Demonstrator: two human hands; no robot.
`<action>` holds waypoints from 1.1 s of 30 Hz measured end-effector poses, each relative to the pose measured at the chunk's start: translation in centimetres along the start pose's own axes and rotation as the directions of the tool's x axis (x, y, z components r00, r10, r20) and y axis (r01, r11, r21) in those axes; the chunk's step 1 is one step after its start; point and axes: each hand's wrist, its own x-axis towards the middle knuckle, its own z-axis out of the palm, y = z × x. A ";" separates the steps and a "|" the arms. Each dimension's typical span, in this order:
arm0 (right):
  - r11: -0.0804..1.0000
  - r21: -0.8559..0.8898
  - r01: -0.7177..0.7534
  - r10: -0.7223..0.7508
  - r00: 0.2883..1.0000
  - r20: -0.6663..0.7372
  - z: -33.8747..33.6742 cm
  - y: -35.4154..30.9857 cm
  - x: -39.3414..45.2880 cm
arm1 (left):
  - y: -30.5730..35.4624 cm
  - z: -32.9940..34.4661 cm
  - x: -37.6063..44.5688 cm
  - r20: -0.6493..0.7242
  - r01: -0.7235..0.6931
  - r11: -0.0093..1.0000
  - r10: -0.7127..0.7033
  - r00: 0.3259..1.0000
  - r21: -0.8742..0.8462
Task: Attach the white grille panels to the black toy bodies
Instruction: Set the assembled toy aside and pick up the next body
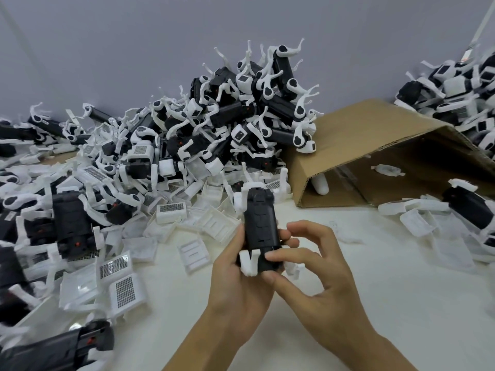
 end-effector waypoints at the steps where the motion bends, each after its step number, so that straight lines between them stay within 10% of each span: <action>1: 1.000 0.006 -0.010 0.010 1.000 0.007 0.0 -0.1 0.0 | -0.1 -0.1 0.0 -0.008 0.002 1.000 -0.002 1.000 0.002; 33: 0.998 -0.006 -0.065 0.065 0.997 0.036 0.2 -0.6 -0.3 | 0.0 0.1 -0.1 -0.048 0.024 0.999 -0.025 0.999 -0.024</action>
